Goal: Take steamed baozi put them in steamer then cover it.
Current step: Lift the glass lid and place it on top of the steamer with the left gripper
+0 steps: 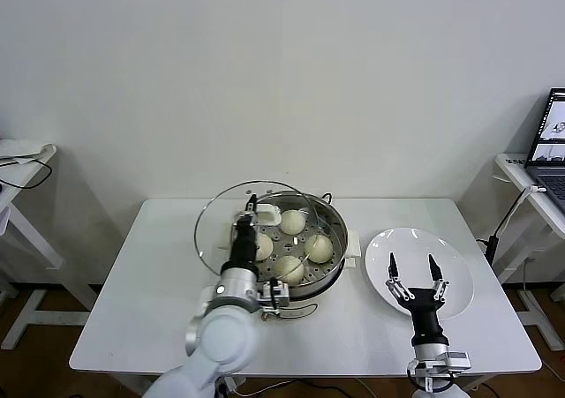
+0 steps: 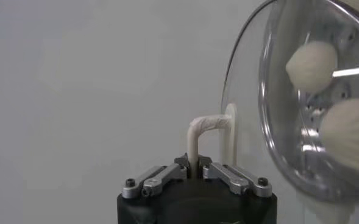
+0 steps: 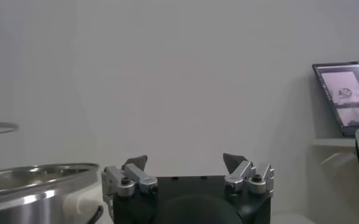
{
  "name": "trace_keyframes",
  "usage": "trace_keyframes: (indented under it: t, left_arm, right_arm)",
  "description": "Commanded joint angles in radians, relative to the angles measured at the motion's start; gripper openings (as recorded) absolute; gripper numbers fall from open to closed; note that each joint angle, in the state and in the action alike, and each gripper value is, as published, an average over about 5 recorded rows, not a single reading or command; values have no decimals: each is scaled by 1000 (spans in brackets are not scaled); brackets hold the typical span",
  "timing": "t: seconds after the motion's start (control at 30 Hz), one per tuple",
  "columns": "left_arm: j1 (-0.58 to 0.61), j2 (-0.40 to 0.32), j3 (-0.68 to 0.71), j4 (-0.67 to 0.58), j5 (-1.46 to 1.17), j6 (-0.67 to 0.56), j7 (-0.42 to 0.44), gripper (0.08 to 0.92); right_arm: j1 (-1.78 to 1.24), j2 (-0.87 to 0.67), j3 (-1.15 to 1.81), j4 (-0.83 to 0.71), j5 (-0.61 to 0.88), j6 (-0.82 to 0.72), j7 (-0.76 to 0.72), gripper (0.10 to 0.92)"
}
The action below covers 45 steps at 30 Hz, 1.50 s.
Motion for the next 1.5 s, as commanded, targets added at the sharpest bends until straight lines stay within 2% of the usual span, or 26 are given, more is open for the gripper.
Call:
trace_keyframes:
  t: [0.03, 0.33, 0.6, 1.5]
  left_arm:
    - [-63, -106, 83, 130, 77, 32, 14, 187]
    - [-79, -179, 81, 191, 103, 24, 7, 187]
    - [-80, -210, 72, 231, 118, 11, -3, 187]
    - [-37, -256, 25, 283, 167, -22, -42, 187]
  right_arm:
    - [0, 5, 5, -9, -6, 2, 0, 823]
    - [0, 18, 0, -21, -28, 4, 2, 823]
    - [0, 19, 1, -27, -34, 5, 2, 823]
    - [8, 14, -8, -32, -39, 6, -1, 823]
